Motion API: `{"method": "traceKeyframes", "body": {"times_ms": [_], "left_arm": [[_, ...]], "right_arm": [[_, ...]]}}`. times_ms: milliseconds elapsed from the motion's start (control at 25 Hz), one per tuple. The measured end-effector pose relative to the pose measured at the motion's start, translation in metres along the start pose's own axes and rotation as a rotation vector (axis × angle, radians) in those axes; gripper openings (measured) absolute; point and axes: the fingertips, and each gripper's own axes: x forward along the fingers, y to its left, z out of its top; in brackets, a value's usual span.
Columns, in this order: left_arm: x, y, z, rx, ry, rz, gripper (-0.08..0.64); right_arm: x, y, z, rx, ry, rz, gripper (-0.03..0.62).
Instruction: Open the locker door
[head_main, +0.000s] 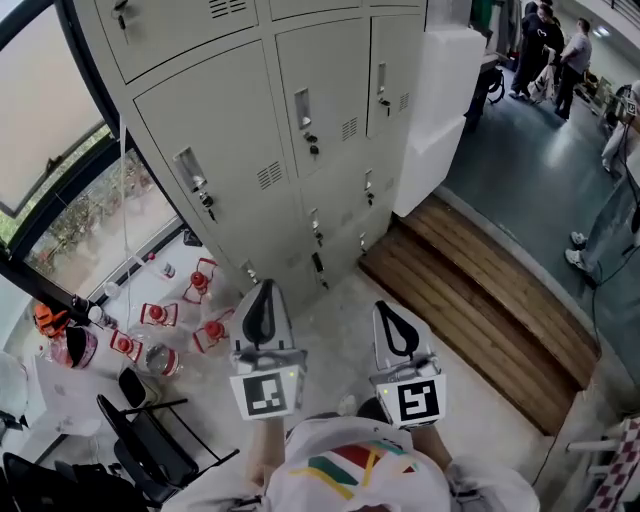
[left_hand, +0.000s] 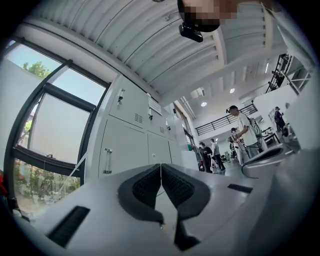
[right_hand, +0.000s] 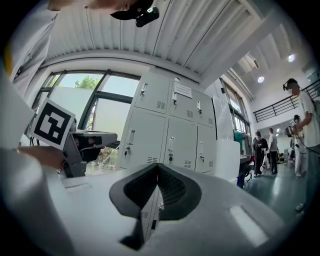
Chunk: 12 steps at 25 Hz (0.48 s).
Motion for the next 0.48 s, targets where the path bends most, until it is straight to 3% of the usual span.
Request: {"method": "traceKeyframes", "body": {"times_ms": [480], "left_arm": [[0.074,0.015,0.002,0.049,-0.002,0.122,0.016]], "right_arm": [[0.096,-0.041,0.004,0.010,-0.028,0.135,0.005]]}}
